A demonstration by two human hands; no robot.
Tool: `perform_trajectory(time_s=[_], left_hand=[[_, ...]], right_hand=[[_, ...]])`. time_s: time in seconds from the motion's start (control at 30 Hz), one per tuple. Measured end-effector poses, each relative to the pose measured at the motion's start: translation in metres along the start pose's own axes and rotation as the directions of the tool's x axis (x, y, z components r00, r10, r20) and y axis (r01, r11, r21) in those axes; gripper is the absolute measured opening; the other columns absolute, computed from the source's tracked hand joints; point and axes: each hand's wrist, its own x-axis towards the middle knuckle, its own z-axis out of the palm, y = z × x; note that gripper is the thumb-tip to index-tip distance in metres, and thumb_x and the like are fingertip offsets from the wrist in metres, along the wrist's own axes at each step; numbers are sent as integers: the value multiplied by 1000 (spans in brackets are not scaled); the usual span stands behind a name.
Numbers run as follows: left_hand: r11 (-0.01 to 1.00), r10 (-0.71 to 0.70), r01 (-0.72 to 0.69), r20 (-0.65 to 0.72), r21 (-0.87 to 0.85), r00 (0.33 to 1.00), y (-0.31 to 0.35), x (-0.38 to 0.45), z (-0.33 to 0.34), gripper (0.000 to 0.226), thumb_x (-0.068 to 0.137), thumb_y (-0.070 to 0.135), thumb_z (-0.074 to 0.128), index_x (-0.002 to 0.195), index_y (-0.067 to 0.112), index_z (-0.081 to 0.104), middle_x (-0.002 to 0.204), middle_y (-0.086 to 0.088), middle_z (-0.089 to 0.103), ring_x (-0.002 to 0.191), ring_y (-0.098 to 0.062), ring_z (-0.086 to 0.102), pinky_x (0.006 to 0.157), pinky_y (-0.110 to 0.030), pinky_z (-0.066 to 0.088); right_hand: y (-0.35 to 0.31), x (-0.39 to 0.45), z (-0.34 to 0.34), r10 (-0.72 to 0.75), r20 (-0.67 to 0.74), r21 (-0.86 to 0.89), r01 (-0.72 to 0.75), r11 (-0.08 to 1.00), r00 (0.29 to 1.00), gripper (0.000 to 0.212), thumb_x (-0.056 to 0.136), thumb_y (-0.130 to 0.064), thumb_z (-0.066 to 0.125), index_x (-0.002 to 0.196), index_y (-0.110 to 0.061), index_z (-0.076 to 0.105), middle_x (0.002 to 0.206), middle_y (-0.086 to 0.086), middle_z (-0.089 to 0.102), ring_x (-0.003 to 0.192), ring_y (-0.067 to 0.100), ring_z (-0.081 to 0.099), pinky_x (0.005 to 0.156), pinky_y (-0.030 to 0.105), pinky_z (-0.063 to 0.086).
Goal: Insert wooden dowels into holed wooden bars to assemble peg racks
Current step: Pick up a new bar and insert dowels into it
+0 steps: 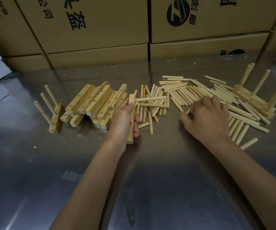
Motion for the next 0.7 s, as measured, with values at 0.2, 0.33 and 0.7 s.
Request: perform_trajectory(time_s=[0.2, 0.33, 0.7], left_hand=[[999, -27, 27, -18, -35, 999, 2, -1, 2, 25, 106, 24, 41, 125, 38, 48, 56, -2, 51, 38, -14, 40, 38, -22, 34], [992, -96, 99, 33, -80, 995, 2, -5, 2, 21, 105, 28, 42, 116, 18, 57, 58, -1, 56, 42, -14, 43, 37, -22, 35], [979, -149, 170, 167, -115, 975, 7, -18, 8, 29, 104, 30, 43, 103, 7, 60, 68, -3, 50, 54, -13, 40, 40, -22, 31]], right_hand=[[-1, -6, -10, -13, 88, -77, 20, 997, 996, 43, 78, -59, 53, 85, -18, 67, 104, 4, 55, 106, 25, 43, 89, 42, 31], [-5, -12, -17, -34, 122, -91, 45, 995, 992, 40, 83, -52, 52, 88, -15, 66, 108, 7, 57, 109, 27, 43, 90, 42, 32], [-34, -33, -44, -398, -7, 610, 319, 725, 918, 21, 96, -11, 55, 109, -26, 54, 82, -11, 60, 64, 0, 56, 51, 16, 41]])
